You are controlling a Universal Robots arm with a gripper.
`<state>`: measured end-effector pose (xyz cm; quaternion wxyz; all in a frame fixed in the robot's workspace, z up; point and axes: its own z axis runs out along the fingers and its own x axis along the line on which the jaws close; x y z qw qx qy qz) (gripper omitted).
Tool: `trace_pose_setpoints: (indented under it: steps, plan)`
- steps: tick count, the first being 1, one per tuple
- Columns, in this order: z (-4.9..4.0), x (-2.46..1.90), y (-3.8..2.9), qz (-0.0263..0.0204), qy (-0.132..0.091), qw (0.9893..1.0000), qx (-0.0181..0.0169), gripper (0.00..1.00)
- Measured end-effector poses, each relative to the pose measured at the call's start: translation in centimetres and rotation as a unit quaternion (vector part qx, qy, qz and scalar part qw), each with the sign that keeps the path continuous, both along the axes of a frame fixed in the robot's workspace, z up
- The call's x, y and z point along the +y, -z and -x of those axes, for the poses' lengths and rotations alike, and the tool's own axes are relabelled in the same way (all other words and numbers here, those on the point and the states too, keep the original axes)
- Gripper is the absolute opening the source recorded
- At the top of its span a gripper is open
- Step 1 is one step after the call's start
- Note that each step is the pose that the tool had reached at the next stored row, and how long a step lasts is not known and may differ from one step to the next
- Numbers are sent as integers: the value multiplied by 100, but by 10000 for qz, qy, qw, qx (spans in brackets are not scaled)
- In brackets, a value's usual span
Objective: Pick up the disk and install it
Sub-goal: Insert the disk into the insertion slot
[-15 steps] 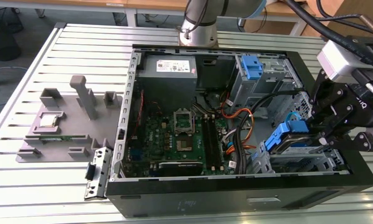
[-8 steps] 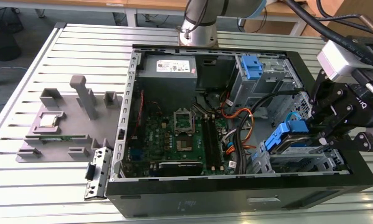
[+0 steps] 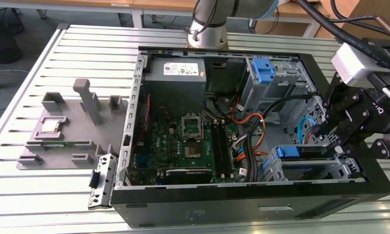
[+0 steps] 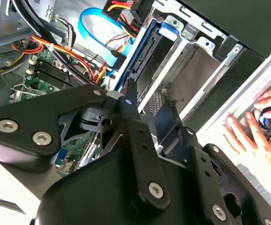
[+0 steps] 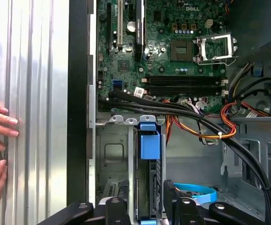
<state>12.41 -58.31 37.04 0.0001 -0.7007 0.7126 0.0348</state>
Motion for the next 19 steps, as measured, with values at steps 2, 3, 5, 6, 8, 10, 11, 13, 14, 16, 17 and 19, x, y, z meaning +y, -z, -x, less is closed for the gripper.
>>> trace_pose_setpoints:
  steps: [2,3,5,6,8,10,11,13,14,16,17,19]
  plan:
    - [0,0,0,1,0,10000,0,42]
    - [0,0,1,0,0,10000,-1,42]
    - [7,0,20,-15,-2,10000,-15,42]
    - [13,0,31,-20,-5,10000,-25,42]
    - [29,0,52,-29,-16,10000,-46,42]
    - [45,0,73,-41,-31,10000,-72,42]
    - [51,0,82,-44,-40,9999,-89,42]
    - [53,1,91,-46,-61,9999,-109,42]
    - [53,1,94,-45,-64,9999,-110,42]
    - [54,1,108,-47,-75,9999,-135,42]
    - [54,1,115,-48,-83,9998,-154,42]
    - [56,6,132,-52,-98,9998,-181,42]
